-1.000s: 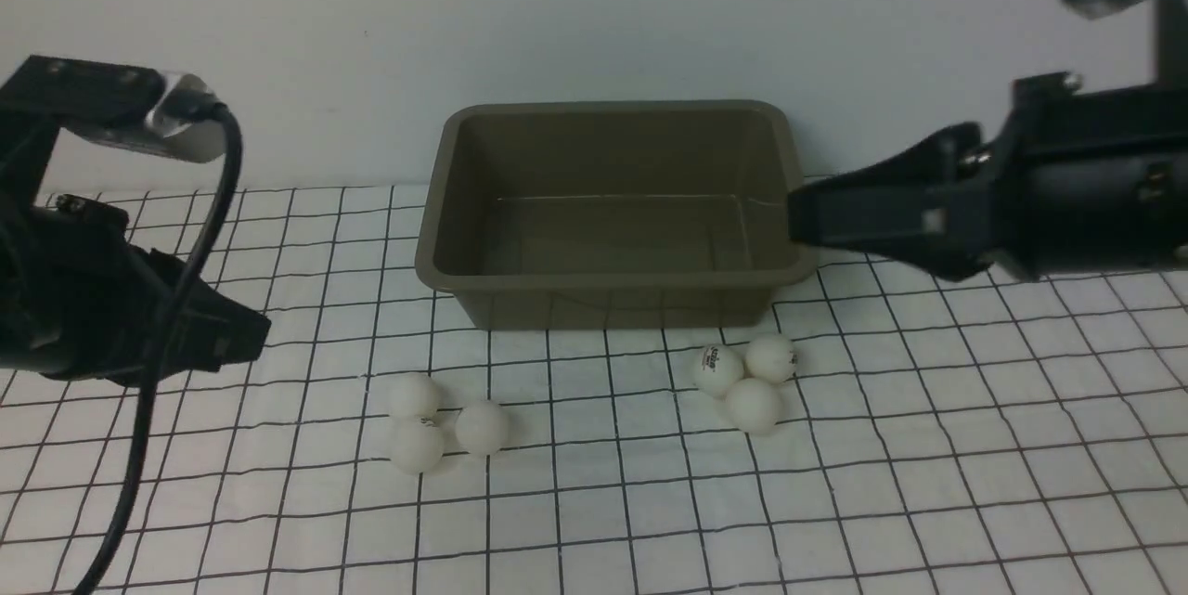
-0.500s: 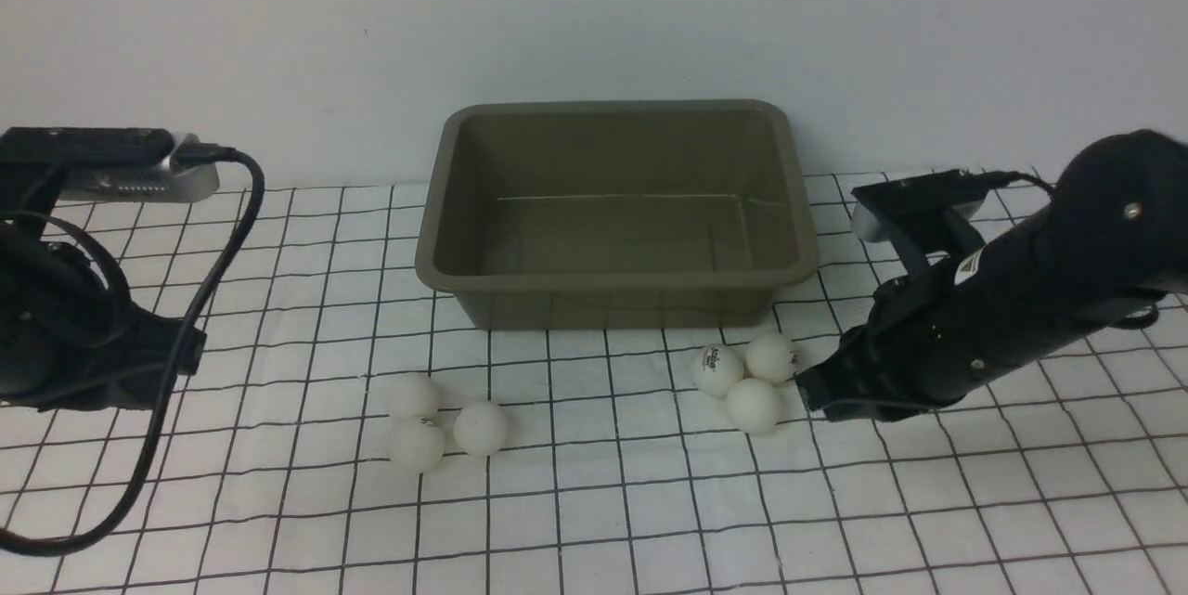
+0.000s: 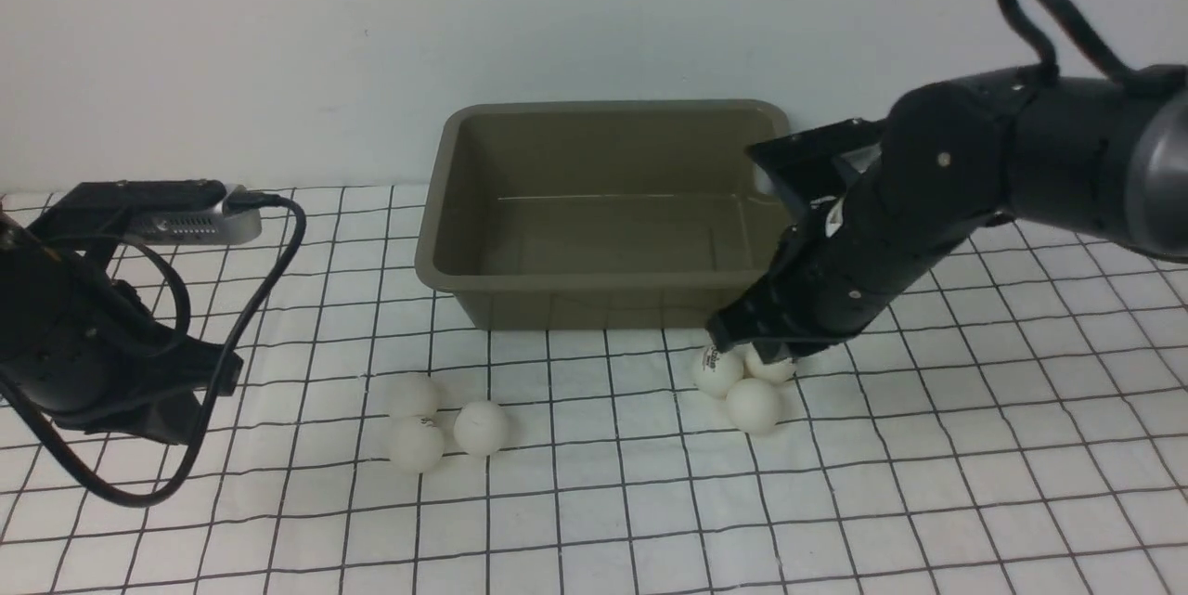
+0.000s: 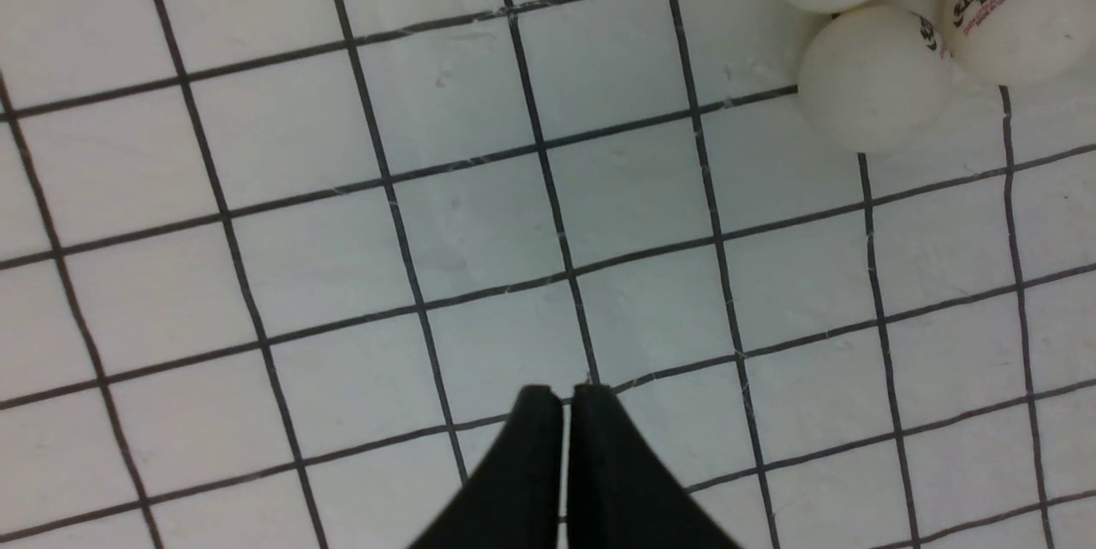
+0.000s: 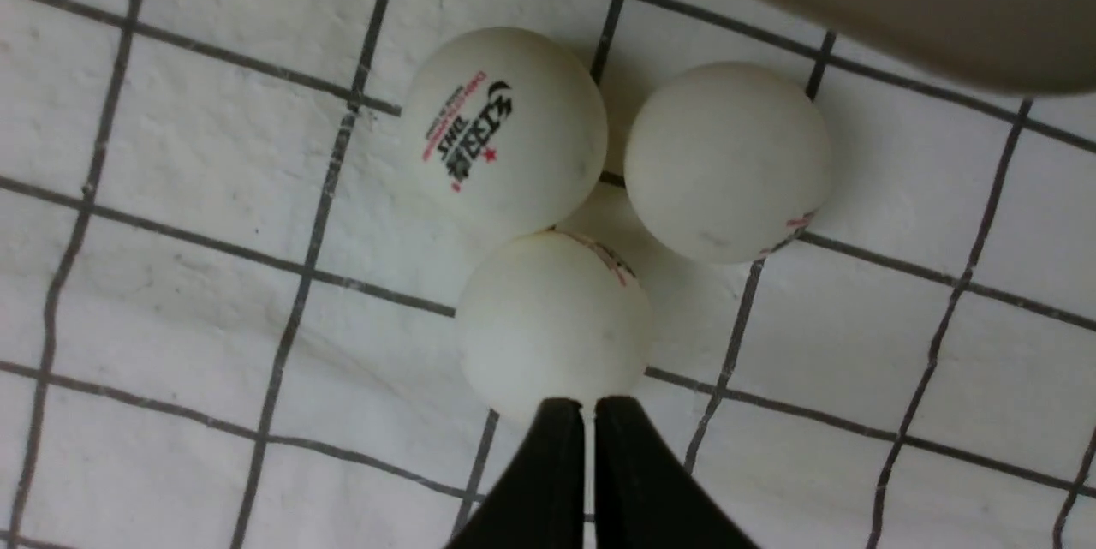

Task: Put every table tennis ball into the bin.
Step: Use the right arm to clamp the table tennis ball closest to it, then use the right arm to put the table tennis ball into the box, then use the right arm to clamp the table tennis ball closest to it

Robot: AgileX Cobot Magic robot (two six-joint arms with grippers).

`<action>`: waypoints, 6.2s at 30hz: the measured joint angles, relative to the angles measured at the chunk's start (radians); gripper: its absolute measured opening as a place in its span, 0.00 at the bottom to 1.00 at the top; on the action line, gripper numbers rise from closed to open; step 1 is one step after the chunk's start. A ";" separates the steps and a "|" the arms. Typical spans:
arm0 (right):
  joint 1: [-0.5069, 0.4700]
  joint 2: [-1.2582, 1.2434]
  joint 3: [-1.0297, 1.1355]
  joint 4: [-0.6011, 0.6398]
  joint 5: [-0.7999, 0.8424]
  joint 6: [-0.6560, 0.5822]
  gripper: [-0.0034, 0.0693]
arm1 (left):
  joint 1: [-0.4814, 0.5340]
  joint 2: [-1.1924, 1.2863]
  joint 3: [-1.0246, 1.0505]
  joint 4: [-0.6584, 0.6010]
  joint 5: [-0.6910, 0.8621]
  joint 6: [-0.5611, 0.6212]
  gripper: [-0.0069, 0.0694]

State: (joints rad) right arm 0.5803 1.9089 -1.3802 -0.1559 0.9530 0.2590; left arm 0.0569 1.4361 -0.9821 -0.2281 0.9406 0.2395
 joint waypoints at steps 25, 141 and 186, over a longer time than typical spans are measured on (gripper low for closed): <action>0.021 0.003 -0.012 0.055 0.014 0.078 0.56 | 0.000 0.000 0.000 -0.012 -0.003 0.012 0.09; -0.111 -0.117 0.132 0.086 -0.077 -0.175 0.72 | 0.000 0.000 0.000 -0.018 0.052 0.019 0.09; -0.111 0.113 0.081 -0.049 -0.366 -0.050 0.72 | 0.000 0.000 0.000 -0.019 0.057 0.019 0.09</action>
State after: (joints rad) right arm 0.4695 2.0219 -1.2996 -0.2047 0.5867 0.2086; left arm 0.0569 1.4361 -0.9825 -0.2468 0.9976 0.2588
